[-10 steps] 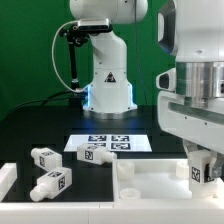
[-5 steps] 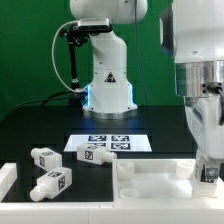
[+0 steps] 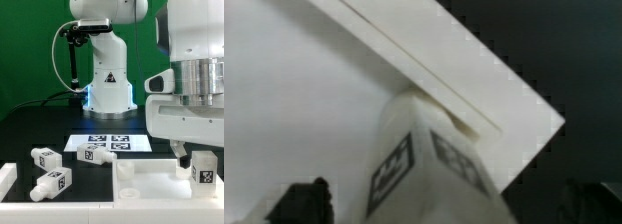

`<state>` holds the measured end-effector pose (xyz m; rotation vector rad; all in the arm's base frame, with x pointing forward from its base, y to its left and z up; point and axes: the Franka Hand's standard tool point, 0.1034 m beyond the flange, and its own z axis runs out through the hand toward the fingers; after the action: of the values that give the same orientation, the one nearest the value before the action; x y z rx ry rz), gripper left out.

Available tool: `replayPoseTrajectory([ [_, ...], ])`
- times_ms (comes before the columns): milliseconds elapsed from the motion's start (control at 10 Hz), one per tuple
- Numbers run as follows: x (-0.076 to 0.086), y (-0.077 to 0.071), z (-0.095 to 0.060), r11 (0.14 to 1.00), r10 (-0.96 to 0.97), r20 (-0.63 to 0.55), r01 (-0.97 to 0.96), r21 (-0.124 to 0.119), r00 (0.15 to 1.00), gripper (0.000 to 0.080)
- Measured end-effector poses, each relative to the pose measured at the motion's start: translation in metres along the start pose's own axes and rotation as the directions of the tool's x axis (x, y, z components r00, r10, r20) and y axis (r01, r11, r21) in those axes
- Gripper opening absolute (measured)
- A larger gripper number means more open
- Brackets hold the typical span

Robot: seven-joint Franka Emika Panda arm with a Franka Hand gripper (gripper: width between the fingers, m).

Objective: Assemble one leg

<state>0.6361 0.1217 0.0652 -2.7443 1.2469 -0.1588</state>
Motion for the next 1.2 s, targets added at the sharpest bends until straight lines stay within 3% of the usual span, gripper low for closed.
replayPoseTrajectory([
  [300,0.005,0.002,0.0,0.958,-0.286,-0.004,0.286,-0.011,0.958,0.0648],
  [500,0.014,0.002,-0.005,0.771,-0.636,0.019,0.636,-0.033,0.772,0.0648],
  [600,0.015,0.001,-0.005,0.752,-0.658,0.017,0.658,-0.031,0.753,0.0648],
  [800,0.015,0.002,-0.004,0.795,-0.606,0.016,0.606,-0.033,0.795,0.0384],
  [900,0.015,0.002,-0.004,0.801,-0.597,0.015,0.597,-0.033,0.802,0.0384],
  [1000,0.015,0.002,-0.004,0.844,-0.535,0.013,0.535,-0.033,0.845,0.0284],
  [1200,0.015,0.002,-0.004,0.917,-0.397,0.008,0.397,-0.035,0.918,0.0284],
])
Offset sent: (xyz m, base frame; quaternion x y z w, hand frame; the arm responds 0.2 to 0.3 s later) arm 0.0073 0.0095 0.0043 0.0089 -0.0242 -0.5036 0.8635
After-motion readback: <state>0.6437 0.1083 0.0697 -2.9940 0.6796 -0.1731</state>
